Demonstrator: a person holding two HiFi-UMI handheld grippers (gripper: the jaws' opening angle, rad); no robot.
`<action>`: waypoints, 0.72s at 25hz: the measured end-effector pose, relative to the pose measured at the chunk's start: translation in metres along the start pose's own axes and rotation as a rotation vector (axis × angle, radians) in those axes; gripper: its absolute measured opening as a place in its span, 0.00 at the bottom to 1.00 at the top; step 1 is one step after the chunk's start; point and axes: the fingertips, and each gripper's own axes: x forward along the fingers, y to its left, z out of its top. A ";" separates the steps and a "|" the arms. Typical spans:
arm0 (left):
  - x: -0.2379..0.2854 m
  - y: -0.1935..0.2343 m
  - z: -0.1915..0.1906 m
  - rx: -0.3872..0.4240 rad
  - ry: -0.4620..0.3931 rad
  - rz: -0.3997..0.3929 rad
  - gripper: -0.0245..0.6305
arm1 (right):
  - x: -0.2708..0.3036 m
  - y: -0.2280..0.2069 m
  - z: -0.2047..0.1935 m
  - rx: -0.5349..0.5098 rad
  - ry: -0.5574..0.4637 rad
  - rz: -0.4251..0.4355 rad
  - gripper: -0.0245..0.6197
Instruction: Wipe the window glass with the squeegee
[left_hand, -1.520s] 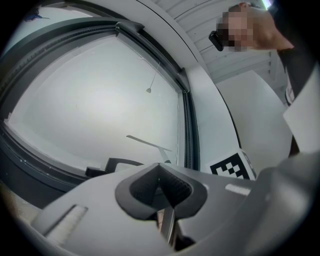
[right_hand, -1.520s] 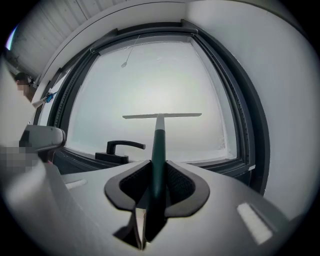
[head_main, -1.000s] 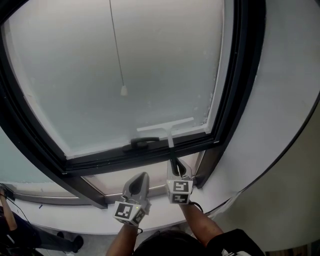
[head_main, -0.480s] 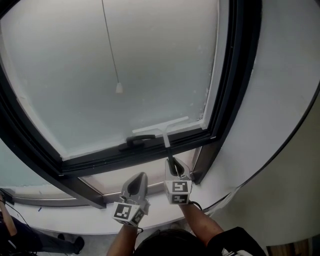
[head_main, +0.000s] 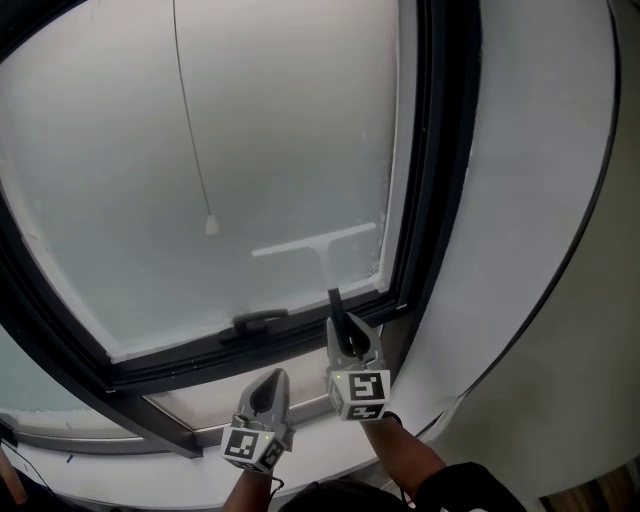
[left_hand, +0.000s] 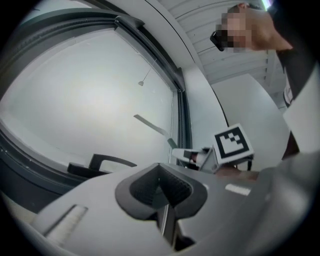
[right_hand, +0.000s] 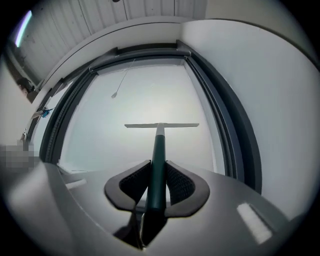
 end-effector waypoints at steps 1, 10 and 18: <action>0.003 -0.002 0.002 -0.001 -0.006 -0.008 0.04 | 0.008 -0.006 0.020 -0.022 -0.036 -0.001 0.19; 0.033 -0.003 0.006 0.046 -0.014 -0.058 0.04 | 0.070 -0.043 0.205 -0.097 -0.325 0.002 0.19; 0.033 0.018 0.021 0.066 -0.051 0.026 0.04 | 0.110 -0.054 0.268 -0.088 -0.419 0.010 0.19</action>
